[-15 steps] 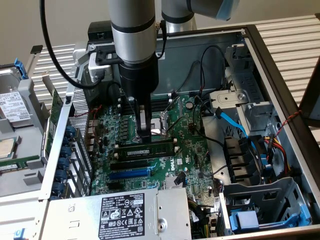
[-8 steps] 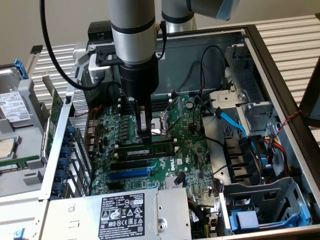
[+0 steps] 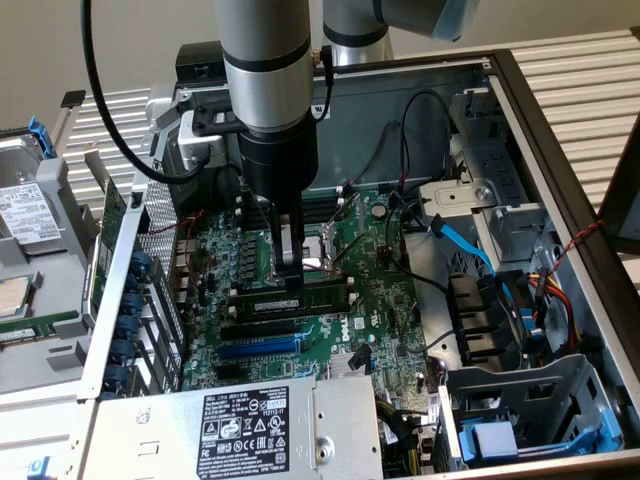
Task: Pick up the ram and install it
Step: 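Press down the ram until it locks into place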
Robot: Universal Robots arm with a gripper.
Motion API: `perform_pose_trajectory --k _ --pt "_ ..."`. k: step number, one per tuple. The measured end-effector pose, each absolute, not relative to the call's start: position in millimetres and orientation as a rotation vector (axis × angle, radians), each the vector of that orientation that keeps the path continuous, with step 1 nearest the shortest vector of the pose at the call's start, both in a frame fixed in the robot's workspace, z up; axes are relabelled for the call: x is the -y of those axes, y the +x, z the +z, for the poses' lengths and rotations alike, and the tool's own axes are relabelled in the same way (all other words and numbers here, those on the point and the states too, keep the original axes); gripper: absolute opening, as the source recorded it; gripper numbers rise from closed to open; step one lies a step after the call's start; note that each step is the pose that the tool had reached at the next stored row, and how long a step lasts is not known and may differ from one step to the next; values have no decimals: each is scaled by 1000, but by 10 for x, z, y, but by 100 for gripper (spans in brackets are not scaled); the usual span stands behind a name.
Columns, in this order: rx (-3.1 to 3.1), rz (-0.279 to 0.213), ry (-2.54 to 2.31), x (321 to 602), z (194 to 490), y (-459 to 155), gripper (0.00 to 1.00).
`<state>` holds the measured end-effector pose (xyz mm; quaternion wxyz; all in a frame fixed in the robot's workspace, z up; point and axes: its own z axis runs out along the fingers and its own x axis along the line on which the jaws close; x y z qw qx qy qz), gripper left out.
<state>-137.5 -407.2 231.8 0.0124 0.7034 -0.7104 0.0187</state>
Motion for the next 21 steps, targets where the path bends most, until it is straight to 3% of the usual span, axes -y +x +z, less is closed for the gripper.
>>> perform_pose_trajectory --k 21 --pt "2220 47 2198 4111 2304 -1375 11"
